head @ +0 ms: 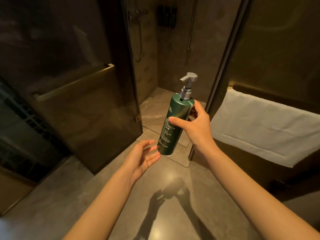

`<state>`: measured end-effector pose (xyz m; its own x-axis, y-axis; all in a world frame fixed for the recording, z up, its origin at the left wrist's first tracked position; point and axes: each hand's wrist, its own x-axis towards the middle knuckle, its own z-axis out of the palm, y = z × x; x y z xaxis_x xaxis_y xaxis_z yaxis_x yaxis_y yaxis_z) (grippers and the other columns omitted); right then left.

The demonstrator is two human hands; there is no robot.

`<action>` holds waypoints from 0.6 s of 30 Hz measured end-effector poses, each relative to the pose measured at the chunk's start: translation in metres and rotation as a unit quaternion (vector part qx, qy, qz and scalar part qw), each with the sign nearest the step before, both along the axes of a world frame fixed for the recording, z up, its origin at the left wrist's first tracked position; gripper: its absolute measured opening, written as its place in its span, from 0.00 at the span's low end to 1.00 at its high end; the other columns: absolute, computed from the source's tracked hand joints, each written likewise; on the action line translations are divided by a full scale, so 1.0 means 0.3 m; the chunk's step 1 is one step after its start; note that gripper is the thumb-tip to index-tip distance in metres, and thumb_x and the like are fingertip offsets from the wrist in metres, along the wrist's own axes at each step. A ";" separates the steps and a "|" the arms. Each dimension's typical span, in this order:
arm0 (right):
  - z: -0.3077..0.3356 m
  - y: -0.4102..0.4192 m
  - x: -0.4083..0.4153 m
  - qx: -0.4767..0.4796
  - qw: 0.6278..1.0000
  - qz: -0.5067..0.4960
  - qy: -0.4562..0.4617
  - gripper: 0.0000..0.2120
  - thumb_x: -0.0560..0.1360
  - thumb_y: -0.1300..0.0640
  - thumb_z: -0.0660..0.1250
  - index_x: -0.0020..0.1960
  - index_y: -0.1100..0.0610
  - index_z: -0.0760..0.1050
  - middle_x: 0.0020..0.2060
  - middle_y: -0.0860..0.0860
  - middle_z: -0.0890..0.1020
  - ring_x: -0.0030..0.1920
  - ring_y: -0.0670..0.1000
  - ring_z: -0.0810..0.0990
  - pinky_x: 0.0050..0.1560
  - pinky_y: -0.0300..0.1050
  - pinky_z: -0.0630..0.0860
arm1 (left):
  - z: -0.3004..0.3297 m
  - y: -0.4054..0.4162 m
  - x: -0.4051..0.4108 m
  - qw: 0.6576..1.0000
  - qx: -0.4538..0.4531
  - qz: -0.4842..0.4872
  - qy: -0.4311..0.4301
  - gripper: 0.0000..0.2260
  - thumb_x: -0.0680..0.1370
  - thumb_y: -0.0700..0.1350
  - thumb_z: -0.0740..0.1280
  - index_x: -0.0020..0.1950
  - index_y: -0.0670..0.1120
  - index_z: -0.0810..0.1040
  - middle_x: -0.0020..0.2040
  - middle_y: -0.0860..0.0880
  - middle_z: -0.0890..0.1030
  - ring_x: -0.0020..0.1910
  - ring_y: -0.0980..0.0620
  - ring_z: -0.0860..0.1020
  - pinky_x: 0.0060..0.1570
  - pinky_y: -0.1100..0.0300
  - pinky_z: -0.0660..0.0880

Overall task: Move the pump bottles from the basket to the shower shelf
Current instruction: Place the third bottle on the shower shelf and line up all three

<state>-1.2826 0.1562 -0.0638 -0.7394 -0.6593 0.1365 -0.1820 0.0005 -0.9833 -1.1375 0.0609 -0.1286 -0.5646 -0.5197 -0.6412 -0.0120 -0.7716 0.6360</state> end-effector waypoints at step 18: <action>0.007 -1.034 -0.681 -0.009 1.000 -0.010 0.014 0.30 0.62 0.58 0.78 0.62 0.52 0.72 0.51 0.42 0.80 0.47 0.30 0.75 0.39 0.21 0.71 | -0.046 -1.065 -0.706 0.999 0.004 -0.029 0.029 0.10 0.79 0.45 0.60 0.55 0.43 0.76 0.50 0.42 0.82 0.45 0.45 0.83 0.42 0.54 0.78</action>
